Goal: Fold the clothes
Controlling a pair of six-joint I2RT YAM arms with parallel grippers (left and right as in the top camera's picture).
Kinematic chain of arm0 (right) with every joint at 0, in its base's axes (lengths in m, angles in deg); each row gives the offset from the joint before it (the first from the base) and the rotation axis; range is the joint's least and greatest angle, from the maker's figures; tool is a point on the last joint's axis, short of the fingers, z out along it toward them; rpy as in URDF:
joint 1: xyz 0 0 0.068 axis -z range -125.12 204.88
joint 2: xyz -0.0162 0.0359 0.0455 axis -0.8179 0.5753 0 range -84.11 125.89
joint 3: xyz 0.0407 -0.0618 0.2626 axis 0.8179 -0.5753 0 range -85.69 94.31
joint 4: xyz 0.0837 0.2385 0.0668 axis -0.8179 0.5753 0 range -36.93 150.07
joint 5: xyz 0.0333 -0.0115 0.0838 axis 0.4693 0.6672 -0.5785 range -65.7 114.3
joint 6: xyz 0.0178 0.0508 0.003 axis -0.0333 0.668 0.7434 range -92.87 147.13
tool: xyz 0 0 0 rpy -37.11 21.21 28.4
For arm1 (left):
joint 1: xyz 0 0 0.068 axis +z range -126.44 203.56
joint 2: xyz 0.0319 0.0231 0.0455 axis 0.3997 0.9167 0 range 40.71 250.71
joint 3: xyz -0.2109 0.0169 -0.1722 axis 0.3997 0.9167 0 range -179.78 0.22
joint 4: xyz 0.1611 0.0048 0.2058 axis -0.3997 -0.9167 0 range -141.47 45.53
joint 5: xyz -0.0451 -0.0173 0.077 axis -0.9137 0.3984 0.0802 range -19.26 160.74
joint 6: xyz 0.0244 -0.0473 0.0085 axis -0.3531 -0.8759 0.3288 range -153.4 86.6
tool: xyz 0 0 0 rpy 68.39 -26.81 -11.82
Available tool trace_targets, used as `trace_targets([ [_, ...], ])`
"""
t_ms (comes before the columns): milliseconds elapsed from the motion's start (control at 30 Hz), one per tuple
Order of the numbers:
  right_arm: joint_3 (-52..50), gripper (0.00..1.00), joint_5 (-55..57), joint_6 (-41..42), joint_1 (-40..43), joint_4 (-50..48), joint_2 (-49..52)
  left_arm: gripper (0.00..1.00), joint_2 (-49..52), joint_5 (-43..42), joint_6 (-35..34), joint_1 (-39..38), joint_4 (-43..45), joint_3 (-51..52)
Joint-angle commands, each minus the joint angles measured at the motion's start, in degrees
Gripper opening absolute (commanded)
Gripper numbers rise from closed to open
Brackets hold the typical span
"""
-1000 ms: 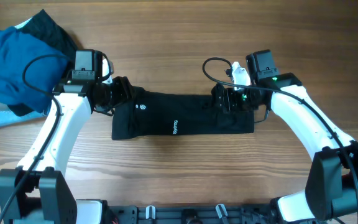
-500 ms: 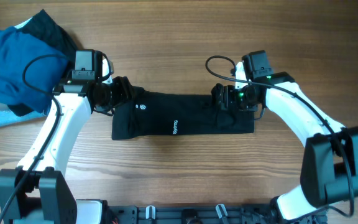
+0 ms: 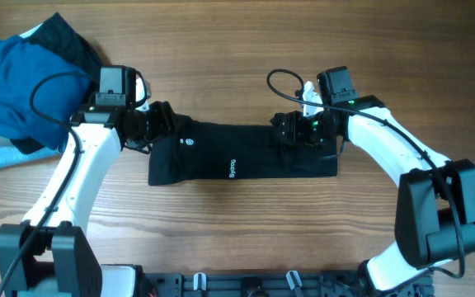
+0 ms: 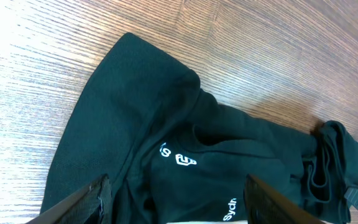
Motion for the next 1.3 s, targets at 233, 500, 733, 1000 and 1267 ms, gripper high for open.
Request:
trace_targets([
  [233,-0.59,0.45,4.57,1.73,-1.55,1.38,1.25,0.70,-0.28,-0.26,-0.13,0.48,0.15,-0.70],
  [500,-0.59,0.13,9.51,1.68,-5.09,5.25,1.25,0.70,-0.28,-0.26,-0.13,0.48,0.15,-0.70],
  [733,-0.59,0.04,-0.07,-10.49,-5.09,9.57,1.25,0.70,-0.28,-0.24,-0.13,0.48,0.17,-0.70],
  [1000,-0.59,0.14,1.68,-11.82,-5.09,9.73,1.25,0.70,-0.28,-0.22,-0.13,0.48,0.17,-0.70],
  [1267,-0.59,0.35,-8.70,-13.60,-5.09,4.50,1.25,0.70,-0.28,-0.20,-0.13,0.48,0.17,-0.70],
])
